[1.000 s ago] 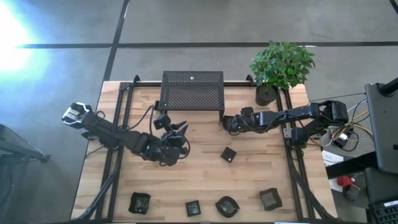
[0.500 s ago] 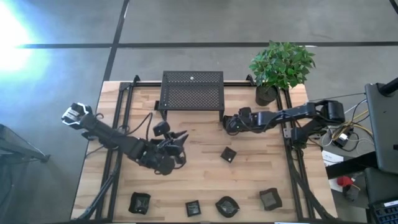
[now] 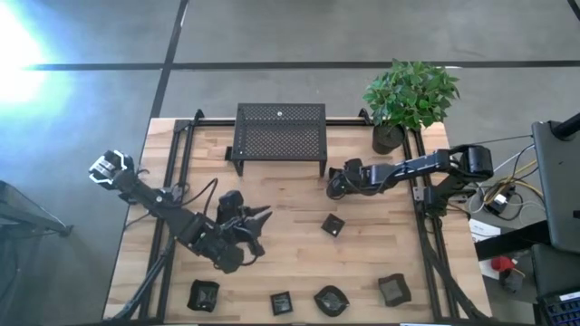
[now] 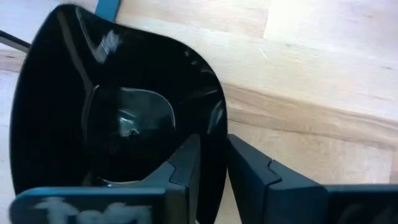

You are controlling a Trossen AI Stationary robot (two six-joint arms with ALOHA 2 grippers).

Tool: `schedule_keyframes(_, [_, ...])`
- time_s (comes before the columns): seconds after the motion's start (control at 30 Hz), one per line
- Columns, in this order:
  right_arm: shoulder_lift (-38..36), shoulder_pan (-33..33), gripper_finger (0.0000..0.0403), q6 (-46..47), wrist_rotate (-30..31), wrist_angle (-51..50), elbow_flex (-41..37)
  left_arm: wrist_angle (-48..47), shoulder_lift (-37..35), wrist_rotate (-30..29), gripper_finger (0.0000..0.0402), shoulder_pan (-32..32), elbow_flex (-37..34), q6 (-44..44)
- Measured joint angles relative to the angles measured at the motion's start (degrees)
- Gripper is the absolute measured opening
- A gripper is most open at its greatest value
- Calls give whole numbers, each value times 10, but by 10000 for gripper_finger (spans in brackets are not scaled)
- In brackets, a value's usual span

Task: Pick & Place Mini shaped plates
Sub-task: Put the stacked black leaf shaped plates on the shelf

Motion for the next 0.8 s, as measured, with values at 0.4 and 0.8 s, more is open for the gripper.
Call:
schedule_keyframes(0.4, [1, 2, 10, -30, 10, 3, 0, 0, 0, -1, 78, -17, 0, -47])
schedule_keyframes(0.8, [-36, 1, 8, -66, 10, -6, -1, 0, 0, -1, 78, -29, -9, -85])
